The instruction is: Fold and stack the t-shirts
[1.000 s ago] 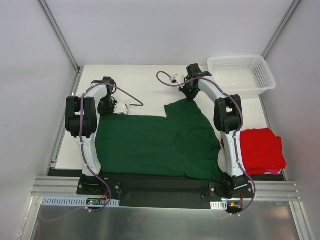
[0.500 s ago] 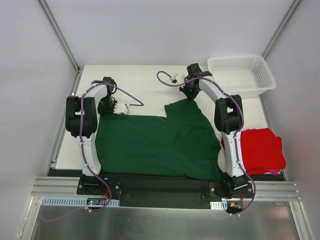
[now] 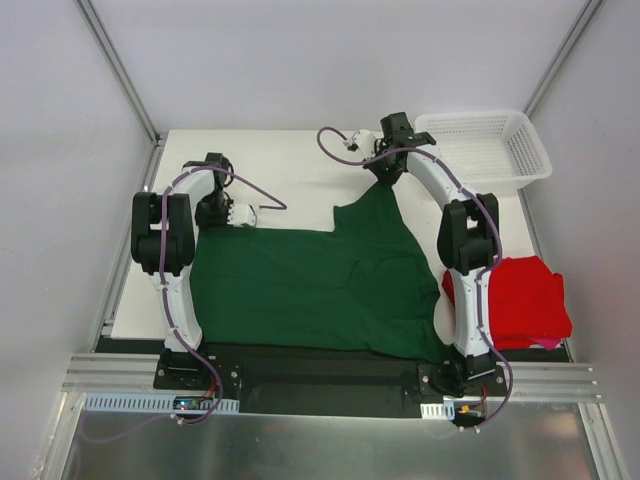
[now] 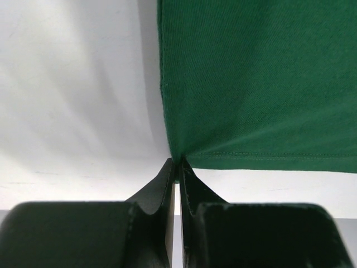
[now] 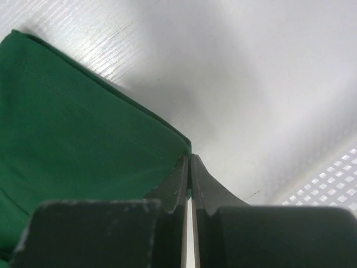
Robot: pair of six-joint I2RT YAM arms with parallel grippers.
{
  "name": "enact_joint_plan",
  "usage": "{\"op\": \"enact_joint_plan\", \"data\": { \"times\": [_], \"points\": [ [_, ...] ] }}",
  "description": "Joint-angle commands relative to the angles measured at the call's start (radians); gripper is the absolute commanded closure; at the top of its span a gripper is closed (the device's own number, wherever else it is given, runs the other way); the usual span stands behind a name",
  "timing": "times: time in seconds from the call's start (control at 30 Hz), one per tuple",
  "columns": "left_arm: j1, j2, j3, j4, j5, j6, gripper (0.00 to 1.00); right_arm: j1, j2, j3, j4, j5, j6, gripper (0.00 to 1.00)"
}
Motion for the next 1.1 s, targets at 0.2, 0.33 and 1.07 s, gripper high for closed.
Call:
{"op": "enact_joint_plan", "data": {
  "times": [0.2, 0.33, 1.07],
  "points": [
    [0.014, -0.023, 0.037, 0.050, -0.071, -0.014, 1.00, -0.016, -0.108, -0.037, 0.024, 0.015, -0.031, 0.99],
    [0.013, -0.024, 0.032, 0.053, -0.082, -0.020, 1.00, -0.018, -0.122, -0.046, 0.032, 0.016, -0.034, 0.99],
    [-0.021, -0.023, 0.040, 0.098, -0.105, -0.112, 1.00, -0.013, -0.117, 0.009, 0.131, -0.017, -0.037, 0.99]
  ]
}}
